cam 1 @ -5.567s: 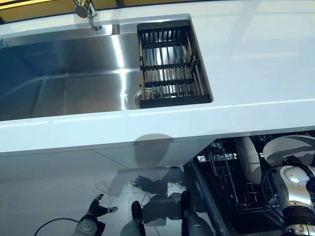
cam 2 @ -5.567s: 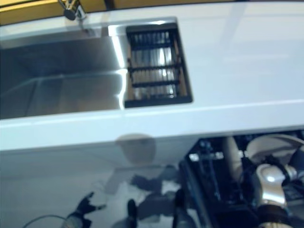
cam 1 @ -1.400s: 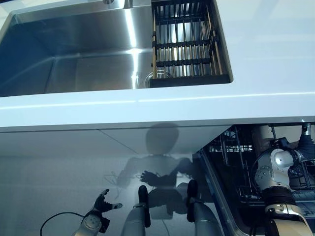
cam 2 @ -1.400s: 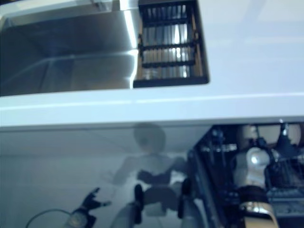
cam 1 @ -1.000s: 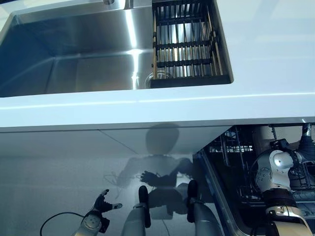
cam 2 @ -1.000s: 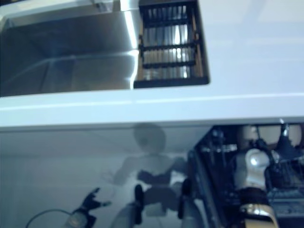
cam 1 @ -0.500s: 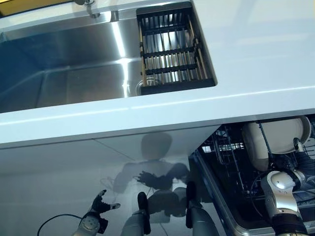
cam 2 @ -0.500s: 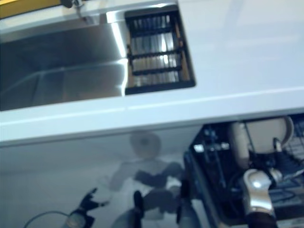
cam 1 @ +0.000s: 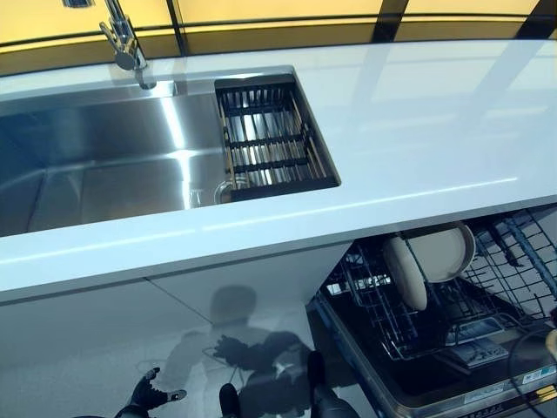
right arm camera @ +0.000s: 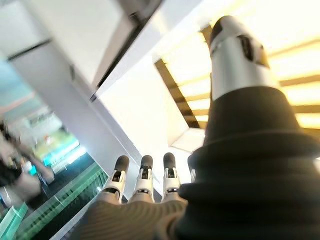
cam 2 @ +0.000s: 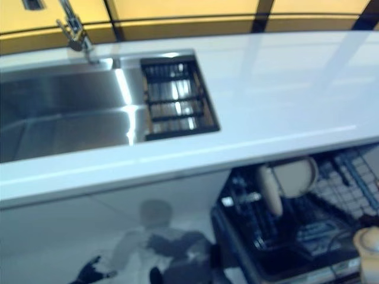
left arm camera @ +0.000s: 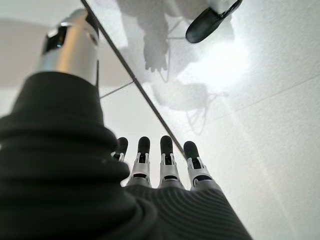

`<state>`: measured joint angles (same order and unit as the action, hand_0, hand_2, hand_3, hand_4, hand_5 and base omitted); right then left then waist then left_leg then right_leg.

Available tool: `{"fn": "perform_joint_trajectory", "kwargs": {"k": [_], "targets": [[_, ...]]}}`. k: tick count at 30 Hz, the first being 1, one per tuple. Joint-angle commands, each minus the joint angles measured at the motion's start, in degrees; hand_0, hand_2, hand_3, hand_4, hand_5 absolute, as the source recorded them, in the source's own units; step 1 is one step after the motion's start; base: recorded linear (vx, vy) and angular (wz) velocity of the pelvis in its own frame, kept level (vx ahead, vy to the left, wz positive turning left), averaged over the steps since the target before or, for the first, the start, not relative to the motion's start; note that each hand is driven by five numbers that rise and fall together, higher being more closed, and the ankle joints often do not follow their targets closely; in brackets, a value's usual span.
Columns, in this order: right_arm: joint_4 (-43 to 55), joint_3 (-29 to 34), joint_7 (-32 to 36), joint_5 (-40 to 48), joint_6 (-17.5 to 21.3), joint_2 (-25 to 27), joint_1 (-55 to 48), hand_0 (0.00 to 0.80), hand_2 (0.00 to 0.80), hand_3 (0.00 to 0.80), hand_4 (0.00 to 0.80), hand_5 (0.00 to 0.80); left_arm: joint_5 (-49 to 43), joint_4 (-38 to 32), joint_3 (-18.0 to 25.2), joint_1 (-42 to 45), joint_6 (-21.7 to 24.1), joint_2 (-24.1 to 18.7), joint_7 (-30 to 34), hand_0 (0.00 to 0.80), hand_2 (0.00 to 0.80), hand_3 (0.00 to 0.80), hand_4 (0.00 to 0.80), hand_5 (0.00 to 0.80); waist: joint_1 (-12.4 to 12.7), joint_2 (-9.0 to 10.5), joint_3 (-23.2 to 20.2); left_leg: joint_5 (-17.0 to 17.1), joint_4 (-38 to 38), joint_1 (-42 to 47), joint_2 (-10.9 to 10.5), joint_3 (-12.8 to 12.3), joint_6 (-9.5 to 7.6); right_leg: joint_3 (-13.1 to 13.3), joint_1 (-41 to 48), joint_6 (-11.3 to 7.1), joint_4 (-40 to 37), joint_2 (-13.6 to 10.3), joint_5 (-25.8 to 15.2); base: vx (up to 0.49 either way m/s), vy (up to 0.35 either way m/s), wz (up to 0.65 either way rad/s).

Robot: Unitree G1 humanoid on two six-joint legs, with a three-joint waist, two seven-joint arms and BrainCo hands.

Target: Take plates into dishwasher

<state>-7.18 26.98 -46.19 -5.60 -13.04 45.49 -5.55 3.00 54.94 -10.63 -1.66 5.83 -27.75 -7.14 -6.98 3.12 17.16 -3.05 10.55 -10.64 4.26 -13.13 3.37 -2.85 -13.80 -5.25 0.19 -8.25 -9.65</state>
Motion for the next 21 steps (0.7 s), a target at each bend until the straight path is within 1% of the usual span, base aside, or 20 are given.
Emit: {"fn": "perform_joint_trajectory", "kwargs": {"k": [1,2,3,5,7,8,9,10,11,13,14,15,16,17,18,19,20,21], "targets": [[1.9,6.4,-4.0,-2.2,-0.7,3.7,-0.7,0.0,0.0,0.0,0.0,0.0,-2.0,2.4,2.8,0.7,1.0,-1.8,0.9,0.0,0.0,0.0,0.0,0.0,-0.7,-2.25,-1.4,2.7,-4.9,1.4,-1.6,0.7,-2.57,-0.9,2.5,-2.93,8.4,-1.3,6.8,-0.01,0.02,-0.08],[2.0,7.1,-5.2,-0.8,-0.1,3.3,-1.3,0.0,0.0,0.0,0.0,0.0,-2.2,2.4,3.0,0.8,1.1,-1.8,0.9,0.0,0.0,0.0,0.0,0.0,-0.8,-2.32,-1.4,2.6,-5.1,1.7,-1.8,0.7,-2.66,-0.8,2.7,-2.94,8.4,-1.3,6.8,-0.011,0.022,-0.12],[1.4,8.5,-7.8,3.2,3.0,1.9,-2.7,0.0,0.0,0.0,0.0,0.0,-2.8,2.6,3.5,1.0,1.5,-1.9,1.1,0.0,0.0,0.0,0.0,0.0,-1.1,-2.54,-1.6,2.4,-5.3,2.2,-2.0,0.5,-2.8,-0.6,3.1,-3.03,8.4,-1.5,6.8,-0.015,0.022,-0.11],[0.4,10.1,-10.2,5.5,6.0,-0.1,-3.8,0.0,0.0,0.0,0.0,0.0,-2.9,3.2,3.8,1.3,1.9,-1.8,1.0,0.0,0.0,0.0,0.0,0.0,-1.5,-2.9,-2.0,2.2,-5.5,2.7,-2.3,0.2,-2.92,-0.4,3.6,-3.11,8.3,-1.7,6.8,-0.016,0.026,-0.07],[-2.3,12.3,-13.0,11.2,11.8,-2.7,-4.7,0.0,0.0,0.0,0.0,0.0,-3.4,3.9,4.1,1.3,2.0,-1.8,1.1,0.0,0.0,0.0,0.0,0.0,-2.0,-3.48,-2.5,1.9,-5.7,3.5,-2.6,-0.4,-2.99,-0.4,4.2,-3.22,8.1,-2.1,6.8,-0.024,0.032,-0.02],[-3.0,12.7,-13.5,12.1,12.9,-3.4,-4.7,0.0,0.0,0.0,0.0,0.0,-3.3,4.2,4.1,1.3,2.1,-1.8,1.2,0.0,0.0,0.0,0.0,0.0,-2.2,-3.69,-2.7,1.8,-5.8,3.7,-2.7,-0.5,-3.0,-0.4,4.3,-3.25,8.1,-2.2,6.7,-0.008,0.038,-0.04],[-4.1,13.5,-14.0,16.1,15.2,-4.5,-4.9,0.0,0.0,0.0,0.0,0.0,-3.3,4.8,4.2,1.4,2.3,-1.8,1.3,0.0,0.0,0.0,0.0,0.0,-2.4,-4.06,-3.1,1.6,-5.8,4.2,-2.9,-0.8,-3.02,-0.3,4.5,-3.29,8.0,-2.4,6.7,0.005,0.031,-0.07],[-5.2,14.1,-13.8,18.9,16.2,-5.3,-4.9,0.0,0.0,0.0,0.0,0.0,-3.6,5.3,4.2,1.5,2.4,-1.8,1.3,0.0,0.0,0.0,0.0,0.0,-2.6,-4.29,-3.4,1.4,-5.9,4.5,-3.0,-1.1,-3.04,-0.4,4.7,-3.32,8.0,-2.5,6.6,0.018,0.027,-0.18],[-7.0,15.0,-14.1,25.1,19.4,-6.6,-4.6,0.0,0.0,0.0,0.0,0.0,-3.7,5.9,4.1,1.5,2.3,-1.7,1.4,0.0,0.0,0.0,0.0,0.0,-2.8,-4.63,-4.0,1.1,-5.9,5.2,-3.1,-1.6,-3.11,-0.5,5.0,-3.41,8.0,-2.7,6.5,0.017,0.009,-0.22],[-9.5,16.0,-13.4,32.4,22.5,-8.2,-4.1,0.0,0.0,0.0,0.0,0.0,-3.8,6.4,3.6,1.4,1.8,-1.4,1.2,0.0,0.0,0.0,0.0,0.0,-3.1,-4.97,-4.7,0.8,-5.7,5.8,-3.0,-2.2,-3.1,-0.9,5.3,-3.54,8.2,-3.0,6.4,0.025,-0.008,-0.31],[-12.9,16.6,-11.6,38.2,25.3,-9.4,-3.8,0.0,0.0,0.0,0.0,0.0,-3.7,6.8,3.0,1.3,1.4,-1.3,1.2,0.0,0.0,0.0,0.0,0.0,-3.2,-5.19,-5.3,0.6,-5.7,6.5,-2.9,-2.7,-3.1,-1.3,5.6,-3.71,8.3,-3.3,6.2,0.044,-0.032,-0.29],[-14.9,17.0,-10.1,43.1,27.1,-10.3,-3.7,0.0,0.0,0.0,0.0,0.0,-3.6,6.9,2.7,1.2,0.9,-1.3,1.2,0.0,0.0,0.0,0.0,0.0,-3.3,-5.36,-5.7,0.5,-5.8,6.9,-3.0,-2.9,-3.12,-1.4,5.9,-3.77,8.0,-3.3,6.3,0.041,-0.051,-0.22],[-16.3,17.3,-9.5,46.2,27.3,-11.0,-3.5,0.0,0.0,0.0,0.0,0.0,-3.7,6.9,2.5,1.1,0.8,-1.2,1.2,0.0,0.0,0.0,0.0,0.0,-3.4,-5.51,-6.0,0.5,-5.8,7.2,-2.9,-3.1,-3.12,-1.5,6.1,-3.78,7.8,-3.3,6.3,0.033,-0.066,-0.2],[-18.7,17.6,-7.7,49.4,28.8,-11.8,-3.4,0.0,0.0,0.0,0.0,0.0,-3.8,7.0,2.2,0.8,0.5,-1.3,1.4,0.0,0.0,0.0,0.0,0.0,-3.4,-5.67,-6.2,0.5,-5.9,7.6,-2.9,-3.3,-3.09,-1.8,6.4,-3.81,7.6,-3.4,6.3,0.023,-0.072,-0.21],[-21.6,17.7,-4.9,53.3,30.5,-12.6,-3.3,0.0,0.0,0.0,0.0,0.0,-3.5,6.9,1.8,0.3,-0.2,-1.5,1.6,0.0,0.0,0.0,0.0,0.0,-3.5,-5.87,-6.5,0.4,-6.0,8.0,-2.9,-3.6,-2.98,-2.0,6.7,-3.88,7.3,-3.4,6.3,0.017,-0.075,-0.19],[-23.7,17.7,-2.3,57.5,30.8,-13.2,-3.2,0.0,0.0,0.0,0.0,0.0,-3.4,7.0,1.5,0.1,-0.4,-1.7,1.7,0.0,0.0,0.0,0.0,0.0,-3.6,-6.0,-6.7,0.4,-6.2,8.3,-2.9,-3.8,-2.88,-2.2,6.9,-3.95,7.0,-3.5,6.2,0.001,-0.088,-0.13],[-26.3,17.5,2.3,66.7,33.2,-14.2,-2.7,0.0,0.0,0.0,0.0,0.0,-3.4,7.3,0.9,-0.2,-0.5,-1.6,1.7,0.0,0.0,0.0,0.0,0.0,-3.7,-6.21,-6.9,0.5,-6.4,8.7,-2.8,-4.2,-2.81,-2.4,7.2,-3.92,6.8,-3.4,6.3,-0.022,-0.1,-0.15],[-27.8,17.3,7.6,76.4,34.5,-15.6,-2.0,0.0,0.0,0.0,0.0,0.0,-3.5,7.2,0.8,-0.5,-0.8,-1.8,1.8,0.0,0.0,0.0,0.0,0.0,-3.7,-6.41,-7.0,0.6,-6.5,8.8,-2.7,-4.3,-2.69,-2.5,7.2,-3.9,6.7,-3.4,6.4,-0.038,-0.083,-0.24]]}}
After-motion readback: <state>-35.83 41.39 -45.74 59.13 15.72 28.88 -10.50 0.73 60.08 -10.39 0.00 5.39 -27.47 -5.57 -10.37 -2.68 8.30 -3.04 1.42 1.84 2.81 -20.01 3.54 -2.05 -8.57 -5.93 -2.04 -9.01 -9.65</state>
